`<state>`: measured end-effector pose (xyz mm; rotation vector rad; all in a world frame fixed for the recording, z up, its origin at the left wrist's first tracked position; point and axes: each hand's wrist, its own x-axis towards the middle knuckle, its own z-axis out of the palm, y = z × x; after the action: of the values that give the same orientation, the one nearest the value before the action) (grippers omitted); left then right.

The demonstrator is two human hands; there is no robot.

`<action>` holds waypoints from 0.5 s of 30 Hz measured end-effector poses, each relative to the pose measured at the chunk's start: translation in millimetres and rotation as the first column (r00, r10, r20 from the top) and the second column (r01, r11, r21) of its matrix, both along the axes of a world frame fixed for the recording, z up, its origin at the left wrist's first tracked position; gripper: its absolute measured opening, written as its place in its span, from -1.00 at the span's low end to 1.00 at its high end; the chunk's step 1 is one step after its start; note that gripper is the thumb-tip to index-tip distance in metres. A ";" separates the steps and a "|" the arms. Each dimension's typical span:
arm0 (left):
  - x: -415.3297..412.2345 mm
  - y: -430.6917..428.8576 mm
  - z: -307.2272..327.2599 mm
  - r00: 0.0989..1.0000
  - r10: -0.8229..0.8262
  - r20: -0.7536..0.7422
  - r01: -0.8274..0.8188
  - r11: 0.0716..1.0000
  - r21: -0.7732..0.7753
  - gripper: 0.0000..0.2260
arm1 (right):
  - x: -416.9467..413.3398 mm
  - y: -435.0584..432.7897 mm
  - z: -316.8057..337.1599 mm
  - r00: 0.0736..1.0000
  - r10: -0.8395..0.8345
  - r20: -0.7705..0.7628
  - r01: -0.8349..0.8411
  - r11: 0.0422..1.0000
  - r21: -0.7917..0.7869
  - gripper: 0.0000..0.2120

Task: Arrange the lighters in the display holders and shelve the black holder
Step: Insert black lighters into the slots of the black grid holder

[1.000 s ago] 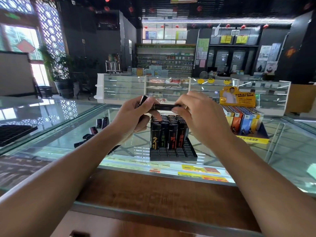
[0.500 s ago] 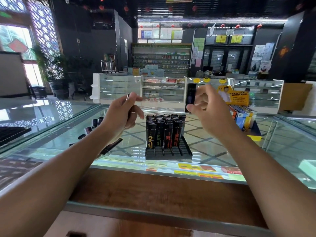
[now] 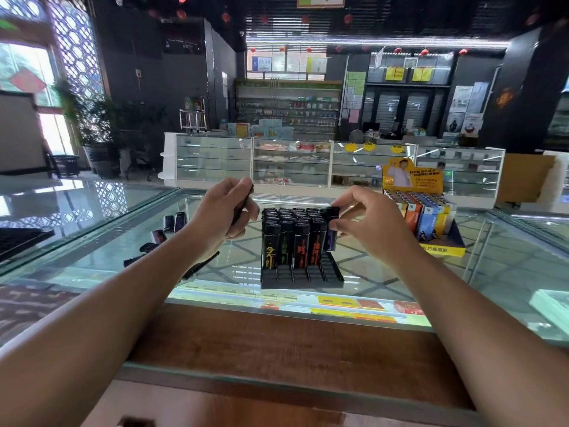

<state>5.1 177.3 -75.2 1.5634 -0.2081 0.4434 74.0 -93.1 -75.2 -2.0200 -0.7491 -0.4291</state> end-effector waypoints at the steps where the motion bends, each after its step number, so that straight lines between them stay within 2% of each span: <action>1: -0.8 -0.5 -0.2 1.000 0.009 -0.008 -0.009 1.000 0.003 -0.79 | -0.5 0.9 -0.3 1.000 -0.004 0.009 0.004 1.000 -0.011 -0.75; 4: -2.0 -0.2 -0.6 0.999 0.045 -0.012 -0.045 0.999 0.015 -0.80 | -1.4 3.5 0.4 1.000 -0.014 0.018 0.014 0.999 -0.035 -0.75; 6: -1.8 0.7 0.1 0.998 0.065 -0.008 -0.065 0.998 0.016 -0.72 | -0.8 4.9 0.8 0.999 -0.019 0.043 0.022 0.998 -0.062 -0.77; 9: -4.9 2.1 2.9 0.997 0.070 -0.012 -0.071 0.997 -0.021 -0.60 | 1.7 5.5 -0.1 0.992 -0.014 0.128 0.031 0.991 -0.129 -0.91; 10: -6.1 2.7 3.9 0.999 0.052 -0.012 -0.052 0.997 -0.053 -0.63 | 1.1 5.3 0.5 0.987 -0.025 0.161 0.050 0.988 -0.147 -0.96; 12: -7.4 3.9 5.0 1.000 0.009 -0.008 -0.010 0.992 -0.128 -0.71 | -2.2 6.0 2.3 0.973 -0.053 0.224 0.087 0.986 -0.142 -0.92; 15: -8.0 1.3 6.9 0.999 -0.046 0.027 0.051 0.980 -0.193 -0.82 | -17.0 13.5 9.2 0.953 -0.025 0.301 0.039 0.998 -0.041 -0.86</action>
<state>-2.9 178.6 -68.3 1.3601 -0.2135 0.4301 57.0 -79.6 -66.0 -2.0361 -0.9181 -0.7570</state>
